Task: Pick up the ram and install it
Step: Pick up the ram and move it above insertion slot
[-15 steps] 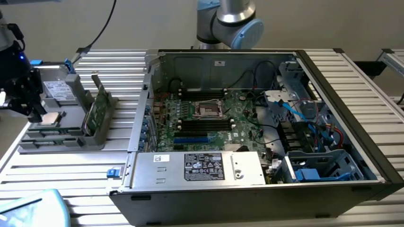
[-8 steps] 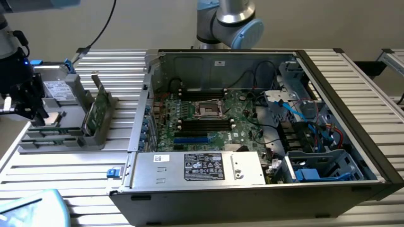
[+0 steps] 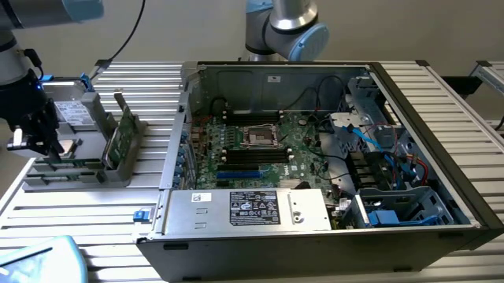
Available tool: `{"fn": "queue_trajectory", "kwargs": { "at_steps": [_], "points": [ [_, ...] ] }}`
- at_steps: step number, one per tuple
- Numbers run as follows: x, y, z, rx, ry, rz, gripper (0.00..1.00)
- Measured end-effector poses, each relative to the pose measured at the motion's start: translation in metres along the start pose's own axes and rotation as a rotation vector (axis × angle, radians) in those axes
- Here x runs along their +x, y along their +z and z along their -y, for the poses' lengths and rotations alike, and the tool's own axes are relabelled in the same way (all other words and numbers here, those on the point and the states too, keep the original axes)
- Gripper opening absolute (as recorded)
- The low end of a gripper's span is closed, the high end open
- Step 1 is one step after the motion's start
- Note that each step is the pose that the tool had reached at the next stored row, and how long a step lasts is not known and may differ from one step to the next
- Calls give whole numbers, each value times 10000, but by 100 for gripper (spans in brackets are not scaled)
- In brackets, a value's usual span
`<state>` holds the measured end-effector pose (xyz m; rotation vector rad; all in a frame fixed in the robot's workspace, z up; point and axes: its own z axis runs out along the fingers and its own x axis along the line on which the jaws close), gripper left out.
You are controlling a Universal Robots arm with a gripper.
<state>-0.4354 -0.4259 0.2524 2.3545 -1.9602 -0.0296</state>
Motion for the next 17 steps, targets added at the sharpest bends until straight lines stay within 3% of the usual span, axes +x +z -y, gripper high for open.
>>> {"fn": "queue_trajectory", "kwargs": {
  "at_steps": [11, 17],
  "points": [
    [28, 200, -7, 29, -64, 65, 31],
    [40, 307, -4, 54, -89, 139, 31]
  ]
}}
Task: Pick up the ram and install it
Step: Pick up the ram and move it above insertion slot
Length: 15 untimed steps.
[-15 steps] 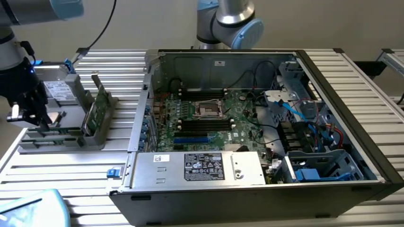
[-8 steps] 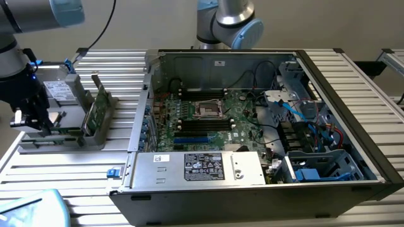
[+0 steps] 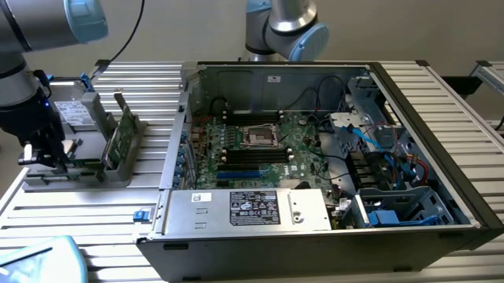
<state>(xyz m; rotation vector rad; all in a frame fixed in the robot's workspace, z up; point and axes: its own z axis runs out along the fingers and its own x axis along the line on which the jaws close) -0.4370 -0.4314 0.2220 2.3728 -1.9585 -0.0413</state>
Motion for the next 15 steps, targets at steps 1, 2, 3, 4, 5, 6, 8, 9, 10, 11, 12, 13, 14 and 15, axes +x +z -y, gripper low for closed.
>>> {"fn": "queue_trajectory", "kwargs": {
  "at_steps": [1, 2, 3, 4, 5, 6, 8, 9, 10, 11, 12, 13, 14, 15],
  "points": [
    [3, 18, 0, 3, -4, 12, 31],
    [5, 36, 1, 7, -7, 24, 31],
    [8, 55, 1, 12, -11, 34, 31],
    [11, 74, 1, 15, -14, 43, 31],
    [14, 92, 2, 20, -18, 52, 31],
    [16, 108, 2, 24, -21, 61, 31],
    [21, 142, 3, 40, -27, 85, 31],
    [24, 158, 4, 47, -30, 98, 31],
    [26, 174, 5, 55, -31, 113, 31],
    [27, 191, 5, 61, -32, 127, 31],
    [29, 205, 6, 67, -34, 142, 31],
    [31, 215, 6, 70, -35, 156, 31],
    [31, 227, 6, 72, -34, 166, 31],
    [31, 237, 7, 75, -34, 169, 31]
  ]
}}
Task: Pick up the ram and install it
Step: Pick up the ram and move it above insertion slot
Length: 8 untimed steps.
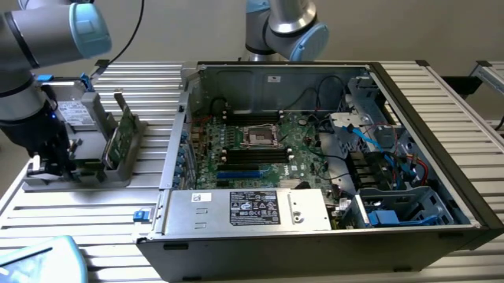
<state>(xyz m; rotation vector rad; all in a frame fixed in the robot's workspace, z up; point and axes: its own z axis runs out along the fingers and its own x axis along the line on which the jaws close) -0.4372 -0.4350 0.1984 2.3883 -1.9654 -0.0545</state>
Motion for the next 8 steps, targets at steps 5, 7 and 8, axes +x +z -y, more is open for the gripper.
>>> {"fn": "queue_trajectory", "kwargs": {
  "at_steps": [5, 7, 8],
  "points": [
    [4, 21, 2, 4, -3, 41, 31],
    [5, 24, 6, 6, -4, 44, 31],
    [6, 26, 10, 7, -4, 46, 31]
  ]
}}
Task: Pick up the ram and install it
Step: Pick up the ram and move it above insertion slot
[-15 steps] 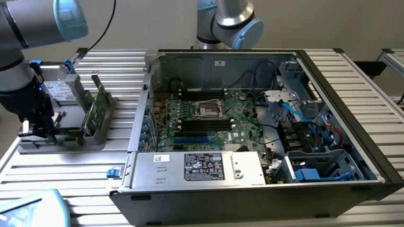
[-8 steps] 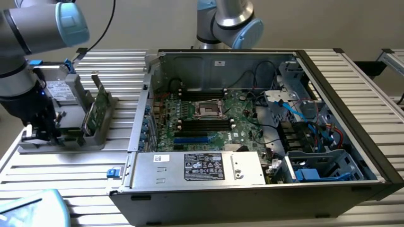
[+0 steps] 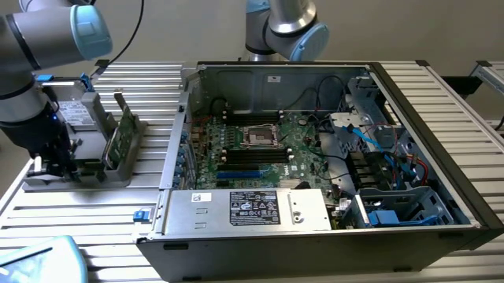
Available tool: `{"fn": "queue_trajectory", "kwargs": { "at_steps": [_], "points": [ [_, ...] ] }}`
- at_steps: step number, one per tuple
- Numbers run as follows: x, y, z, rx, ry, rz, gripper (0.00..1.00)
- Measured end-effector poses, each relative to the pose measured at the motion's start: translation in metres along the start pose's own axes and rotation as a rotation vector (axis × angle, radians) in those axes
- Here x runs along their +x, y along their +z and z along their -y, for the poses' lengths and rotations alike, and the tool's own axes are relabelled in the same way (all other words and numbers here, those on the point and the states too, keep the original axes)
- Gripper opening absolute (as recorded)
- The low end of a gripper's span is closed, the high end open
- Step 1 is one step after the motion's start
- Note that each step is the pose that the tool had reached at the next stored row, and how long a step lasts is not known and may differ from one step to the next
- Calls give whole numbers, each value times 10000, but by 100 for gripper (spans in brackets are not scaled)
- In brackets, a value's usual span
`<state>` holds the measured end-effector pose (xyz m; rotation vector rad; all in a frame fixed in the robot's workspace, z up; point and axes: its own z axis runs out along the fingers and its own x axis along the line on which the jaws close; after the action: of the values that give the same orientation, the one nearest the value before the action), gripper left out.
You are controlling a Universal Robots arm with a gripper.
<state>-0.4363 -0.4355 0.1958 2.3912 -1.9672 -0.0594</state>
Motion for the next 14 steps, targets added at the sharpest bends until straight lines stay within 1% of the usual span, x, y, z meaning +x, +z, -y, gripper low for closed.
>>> {"fn": "queue_trajectory", "kwargs": {
  "at_steps": [7, 14],
  "points": [
    [2, 24, 3, -5, 0, -1, 31],
    [2, 26, 3, -3, 0, 2, 31]
  ]
}}
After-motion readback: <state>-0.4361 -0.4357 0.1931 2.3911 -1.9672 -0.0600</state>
